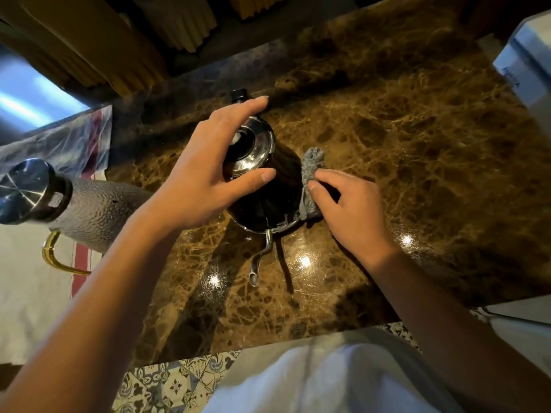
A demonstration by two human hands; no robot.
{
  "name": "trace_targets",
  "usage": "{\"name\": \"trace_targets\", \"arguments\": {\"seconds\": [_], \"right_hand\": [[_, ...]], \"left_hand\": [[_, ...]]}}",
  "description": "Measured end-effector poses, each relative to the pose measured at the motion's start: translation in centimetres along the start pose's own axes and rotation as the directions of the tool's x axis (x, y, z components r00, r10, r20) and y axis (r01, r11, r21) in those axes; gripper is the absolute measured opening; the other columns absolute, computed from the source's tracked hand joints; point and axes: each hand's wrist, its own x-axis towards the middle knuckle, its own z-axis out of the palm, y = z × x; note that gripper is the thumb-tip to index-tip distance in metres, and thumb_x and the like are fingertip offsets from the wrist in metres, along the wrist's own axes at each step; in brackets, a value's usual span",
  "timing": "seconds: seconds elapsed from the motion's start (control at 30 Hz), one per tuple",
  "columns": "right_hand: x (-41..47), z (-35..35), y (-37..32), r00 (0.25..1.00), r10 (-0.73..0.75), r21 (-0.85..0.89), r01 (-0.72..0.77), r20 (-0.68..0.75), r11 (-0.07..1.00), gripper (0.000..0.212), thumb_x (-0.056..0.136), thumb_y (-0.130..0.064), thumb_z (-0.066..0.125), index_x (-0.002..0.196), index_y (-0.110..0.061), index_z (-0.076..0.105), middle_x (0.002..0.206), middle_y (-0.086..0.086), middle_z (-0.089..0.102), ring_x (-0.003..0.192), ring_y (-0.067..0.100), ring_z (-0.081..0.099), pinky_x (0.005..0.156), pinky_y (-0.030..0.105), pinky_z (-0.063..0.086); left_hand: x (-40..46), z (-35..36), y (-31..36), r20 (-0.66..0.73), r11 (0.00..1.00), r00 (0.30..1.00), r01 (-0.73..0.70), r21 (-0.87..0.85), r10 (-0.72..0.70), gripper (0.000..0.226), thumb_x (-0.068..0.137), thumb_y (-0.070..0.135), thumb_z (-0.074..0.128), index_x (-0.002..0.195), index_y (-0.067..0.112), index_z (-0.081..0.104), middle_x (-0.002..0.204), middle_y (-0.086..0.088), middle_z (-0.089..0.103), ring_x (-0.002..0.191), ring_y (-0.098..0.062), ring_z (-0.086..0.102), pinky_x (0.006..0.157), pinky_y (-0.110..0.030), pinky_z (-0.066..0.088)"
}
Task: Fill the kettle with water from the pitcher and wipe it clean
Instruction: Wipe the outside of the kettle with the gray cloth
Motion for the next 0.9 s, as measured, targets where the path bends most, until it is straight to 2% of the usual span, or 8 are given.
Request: {"name": "trace_targets", "arguments": {"seconds": [0.07,0.17,0.37,0.5,0.57,0.63,0.77,0.9], "right_hand": [[-0.2,-0.1,-1.2,0.996,-0.043,0.101,0.050,-0.077,0.994,0.018,0.096,-0.023,0.073,0.107,-0.010,0.080,0.108,-0.002,0.076,0.105,0.014,0.070,0.094,0.024,0.052],[0.7,0.2,-2.9,0.993,-0.034,0.271,0.063,-0.109,0.960,0.013,0.095,-0.022,0.075,0.103,-0.013,0.076,0.107,-0.006,0.070,0.102,0.008,0.067,0.090,0.021,0.051],[3.7,1.1,-4.2,0.997,-0.002,0.399,0.032,-0.076,0.916,0.008,0.099,-0.020,0.066,0.103,-0.014,0.069,0.112,-0.014,0.067,0.105,0.004,0.066,0.092,0.029,0.056],[4.3,1.6,-3.0,1.000,-0.006,0.352,0.006,-0.003,0.936,0.024,0.103,-0.030,0.060,0.120,-0.016,0.070,0.113,-0.008,0.073,0.108,0.011,0.069,0.092,0.046,0.057],[4.1,1.9,-2.1,1.000,-0.020,0.305,0.019,0.002,0.952,0.031,0.104,-0.029,0.058,0.131,-0.018,0.068,0.126,-0.005,0.071,0.120,0.014,0.065,0.101,0.044,0.055],[3.8,2.2,-1.0,1.000,-0.008,0.271,0.010,-0.010,0.963,0.030,0.104,-0.026,0.059,0.129,-0.014,0.071,0.125,-0.002,0.070,0.120,0.015,0.064,0.103,0.035,0.052],[2.7,1.9,1.1,0.997,0.078,0.239,-0.076,-0.001,0.968,0.019,0.102,-0.024,0.065,0.113,-0.012,0.075,0.109,-0.005,0.065,0.096,-0.001,0.061,0.086,0.010,0.044],[1.6,1.9,2.2,0.988,0.151,0.199,-0.151,0.013,0.968,0.015,0.101,-0.031,0.067,0.105,-0.018,0.073,0.102,-0.008,0.062,0.092,0.004,0.060,0.076,0.018,0.043]], "left_hand": [[0.0,-0.2,0.0,0.020,1.000,1.000,-0.003,-0.021,0.003,0.074,0.093,0.056,0.061,0.157,0.035,0.030,0.160,0.005,0.038,0.146,-0.021,0.037,0.115,-0.056,0.039],[0.4,-0.8,-0.4,0.065,0.999,0.998,-0.022,-0.040,0.025,0.069,0.093,0.049,0.066,0.154,0.034,0.038,0.158,0.006,0.041,0.148,-0.021,0.037,0.117,-0.055,0.037],[1.0,-1.7,-0.7,0.150,0.989,0.987,-0.030,-0.148,0.052,0.069,0.088,0.039,0.075,0.150,0.024,0.048,0.155,0.003,0.046,0.149,-0.020,0.040,0.120,-0.054,0.036],[0.3,-1.2,0.2,0.081,1.000,0.997,-0.012,0.021,0.010,0.079,0.090,0.052,0.067,0.157,0.024,0.038,0.161,0.002,0.039,0.151,-0.017,0.035,0.121,-0.052,0.035],[-0.1,-0.6,1.2,0.016,0.975,0.999,0.033,0.219,-0.037,0.086,0.089,0.067,0.058,0.160,0.025,0.033,0.161,-0.001,0.038,0.150,-0.021,0.034,0.122,-0.048,0.033],[-0.2,0.0,2.2,-0.046,0.925,0.996,0.087,0.370,-0.076,0.089,0.088,0.073,0.051,0.160,0.023,0.032,0.159,-0.004,0.040,0.146,-0.026,0.035,0.118,-0.045,0.033],[0.2,0.2,2.8,-0.036,0.927,0.992,0.126,0.354,-0.121,0.085,0.089,0.063,0.059,0.158,0.021,0.033,0.158,-0.006,0.039,0.145,-0.026,0.033,0.113,-0.032,0.028],[0.1,0.2,2.5,-0.032,0.940,0.991,0.133,0.315,-0.130,0.085,0.088,0.061,0.061,0.159,0.022,0.033,0.157,-0.005,0.037,0.145,-0.024,0.032,0.111,-0.028,0.026]]}}
